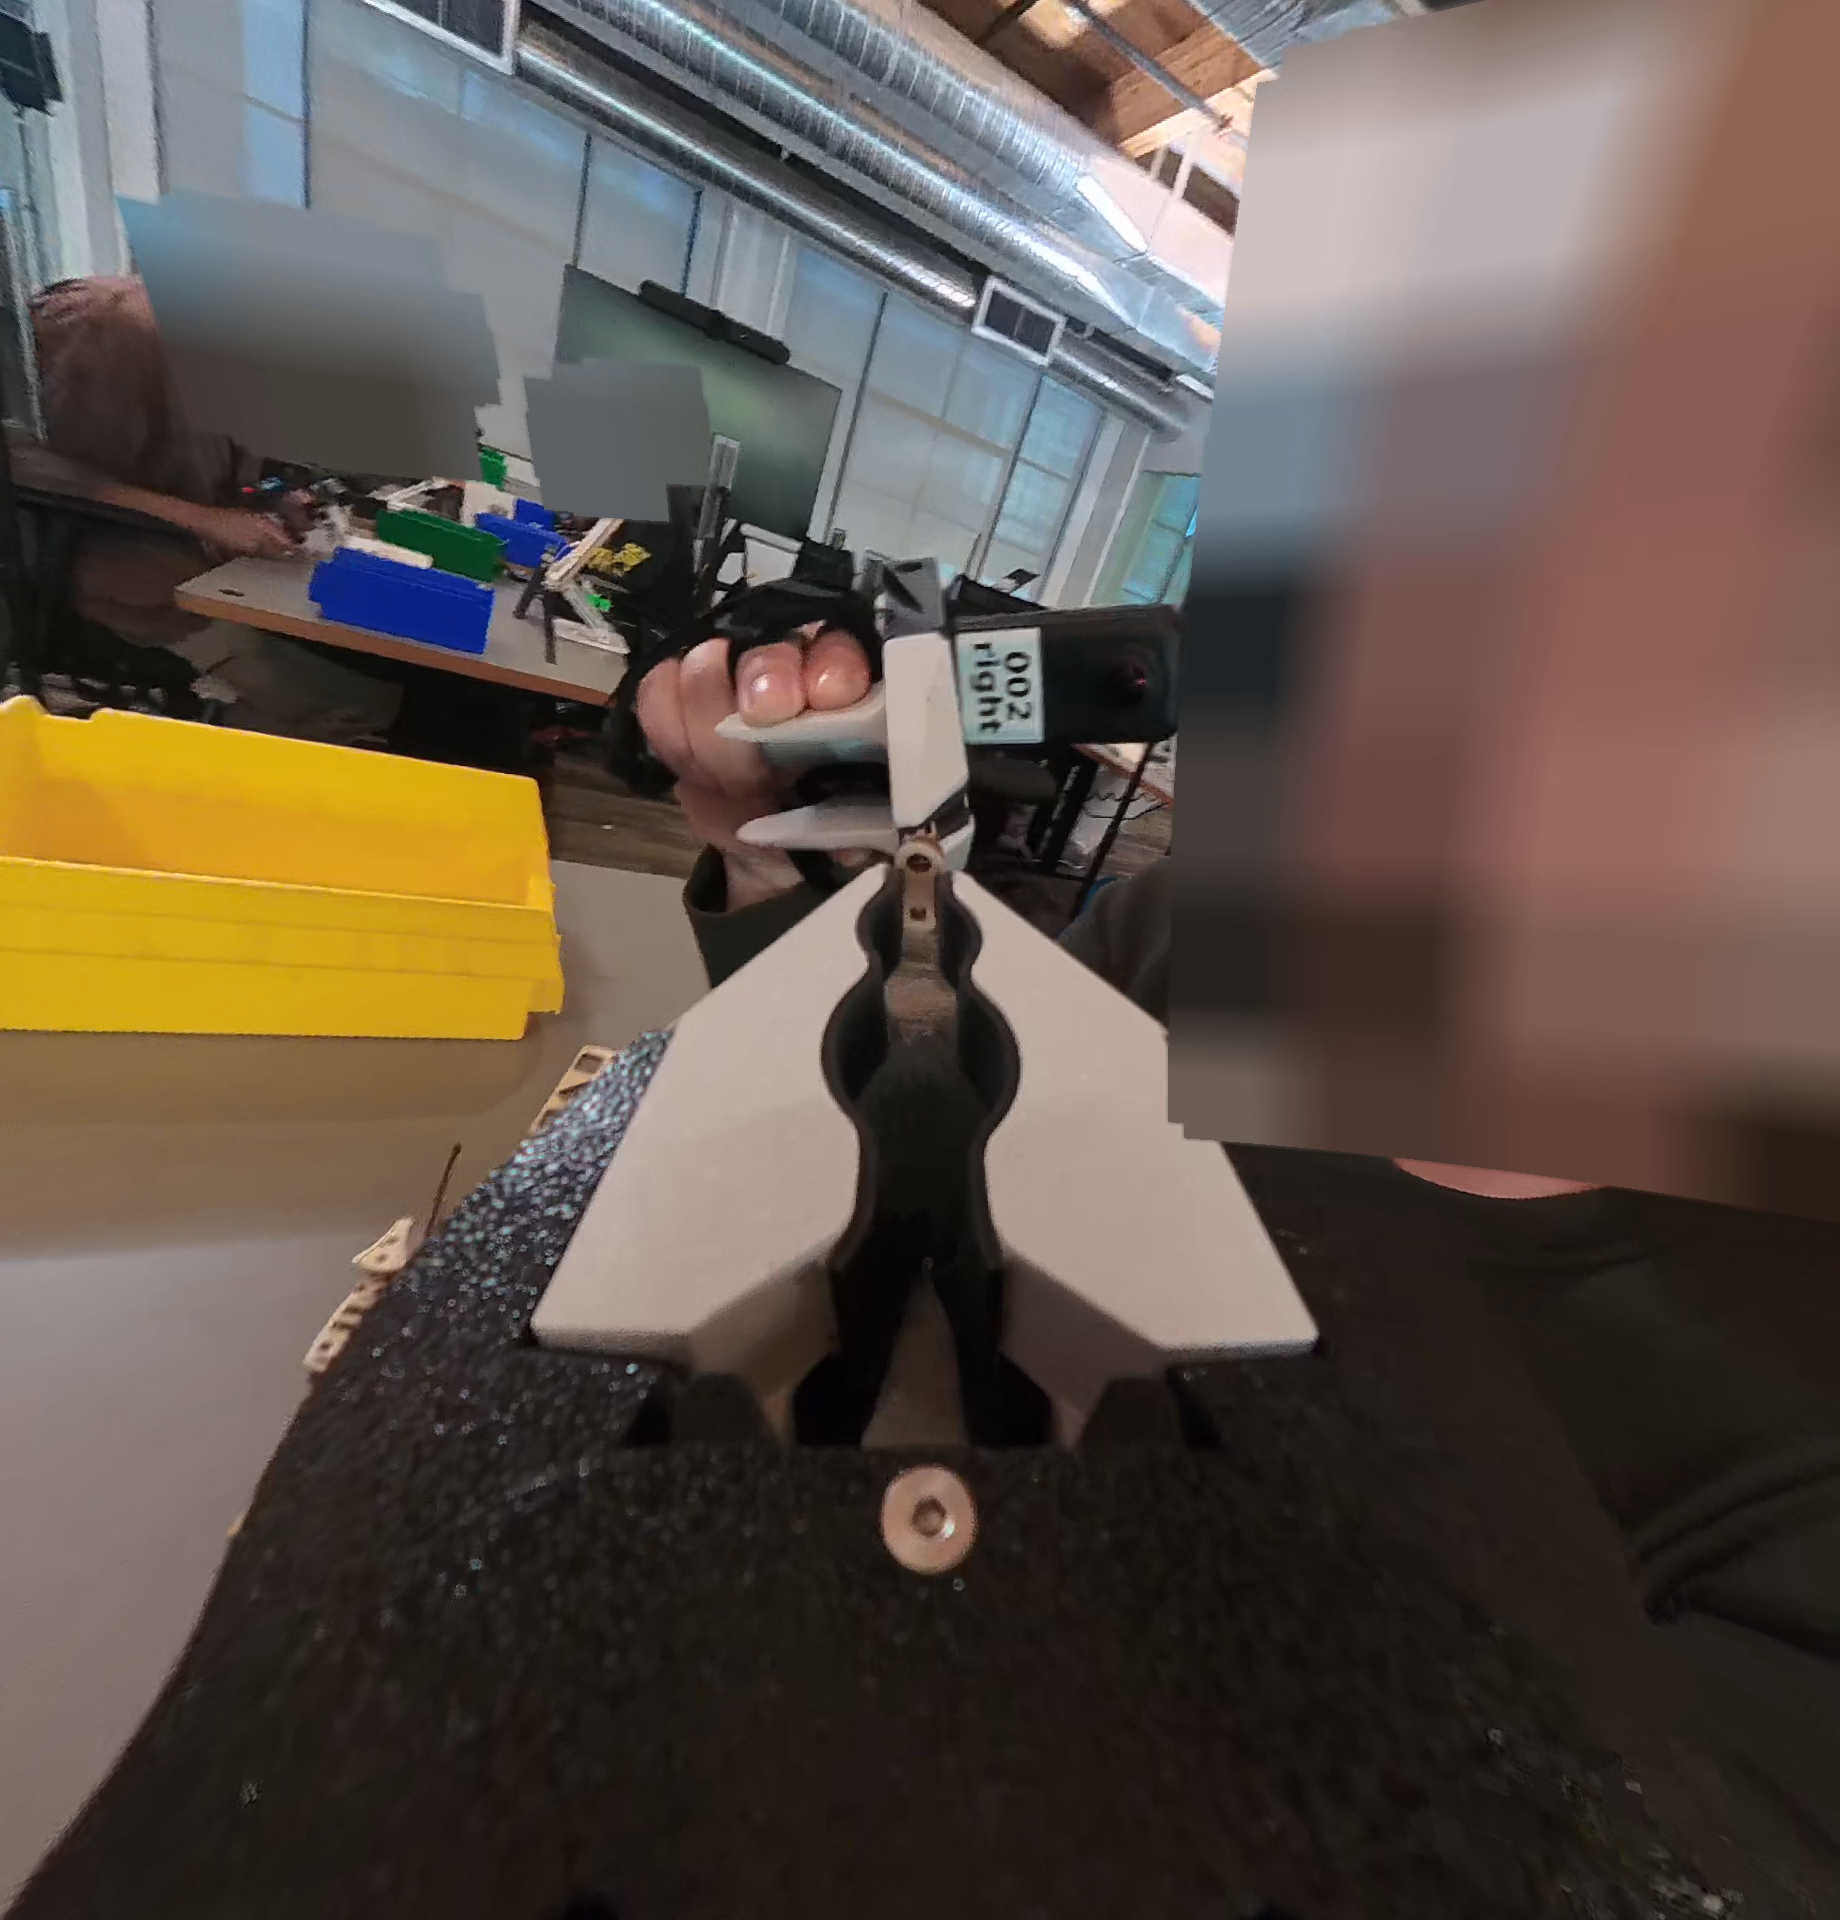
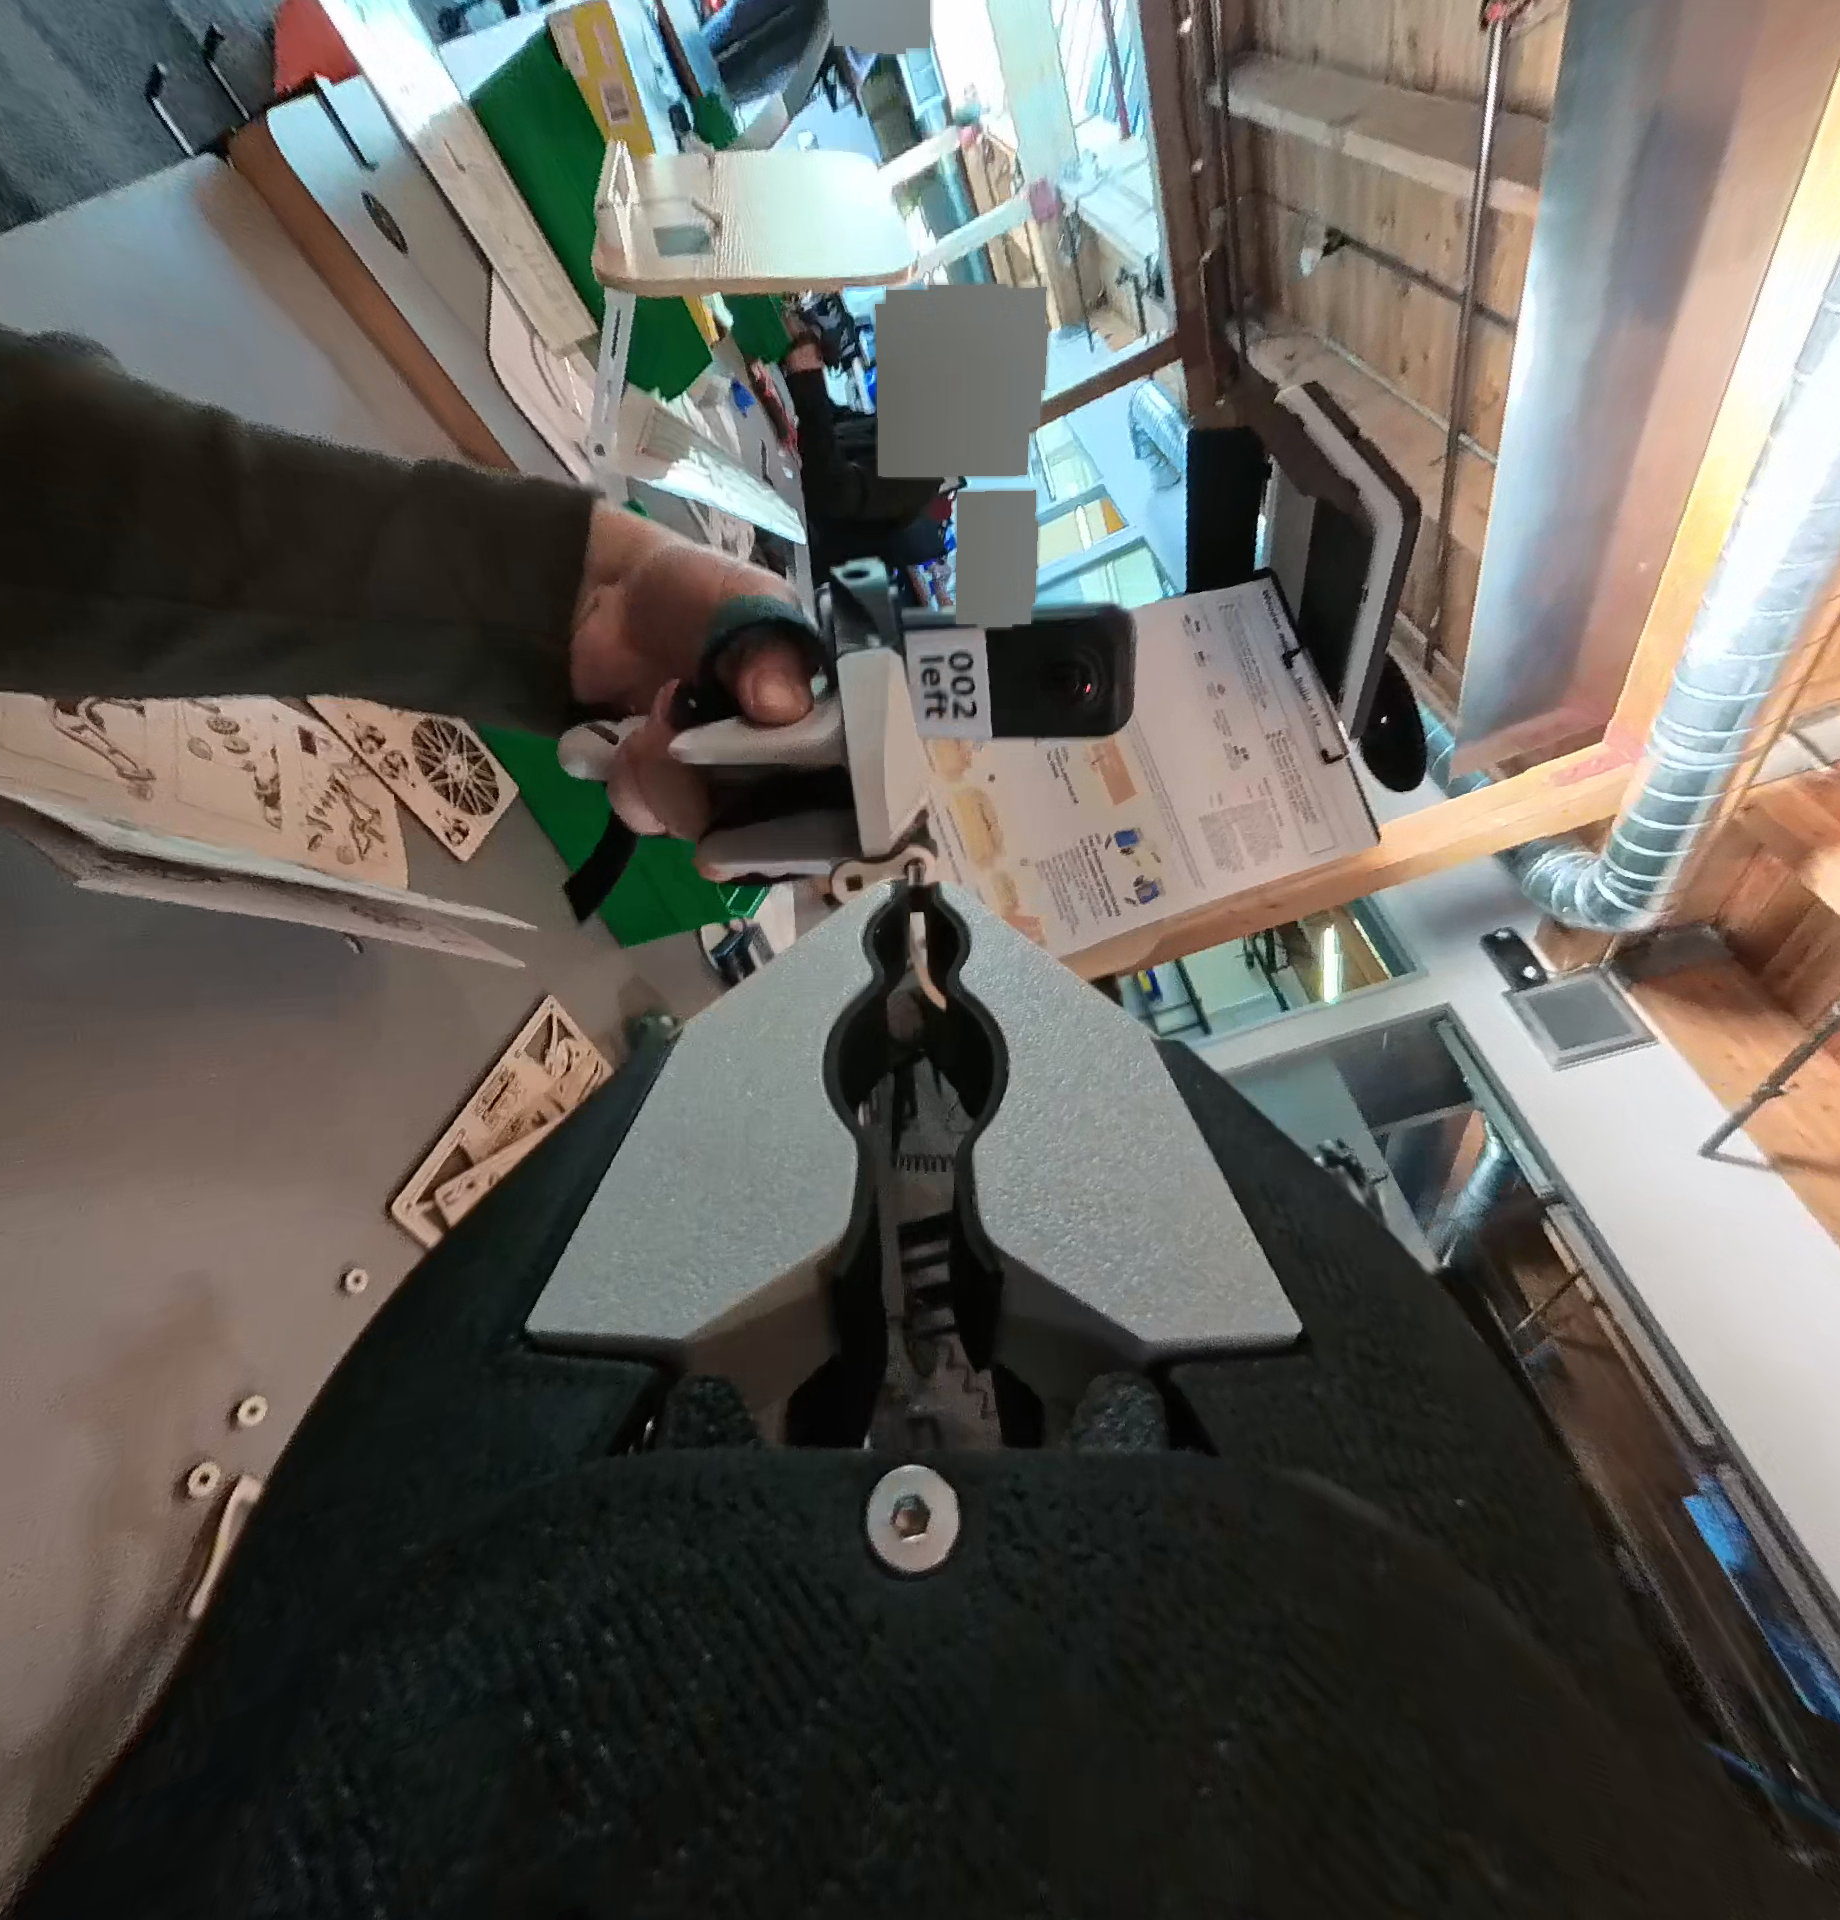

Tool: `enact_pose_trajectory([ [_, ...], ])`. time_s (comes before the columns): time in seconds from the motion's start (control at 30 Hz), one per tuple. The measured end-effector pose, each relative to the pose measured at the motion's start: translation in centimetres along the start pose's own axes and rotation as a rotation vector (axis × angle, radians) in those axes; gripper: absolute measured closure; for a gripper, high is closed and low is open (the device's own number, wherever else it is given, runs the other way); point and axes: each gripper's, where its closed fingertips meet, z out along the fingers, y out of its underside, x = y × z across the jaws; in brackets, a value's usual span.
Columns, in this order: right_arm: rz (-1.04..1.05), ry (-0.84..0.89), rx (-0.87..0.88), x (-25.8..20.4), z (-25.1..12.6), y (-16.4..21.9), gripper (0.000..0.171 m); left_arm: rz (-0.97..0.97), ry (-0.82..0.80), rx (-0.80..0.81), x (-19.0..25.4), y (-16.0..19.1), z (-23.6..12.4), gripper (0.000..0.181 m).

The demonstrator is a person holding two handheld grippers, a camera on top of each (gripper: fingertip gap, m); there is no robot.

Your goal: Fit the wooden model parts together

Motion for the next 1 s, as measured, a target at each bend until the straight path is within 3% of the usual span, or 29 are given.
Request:
enact_pose_trajectory([
  [0.37, -0.018, -0.120, -0.099, -2.0, -0.1, 1.5, 0.170, 0.024, -0.169, -0.147, -1.4, 2.1, -0.4, 0.178],
  [1.0, -0.063, -0.114, -0.070, -2.1, -0.1, 1.4, 0.170, -0.026, -0.104, -0.124, -1.3, 2.1, -0.3, 0.175],
])
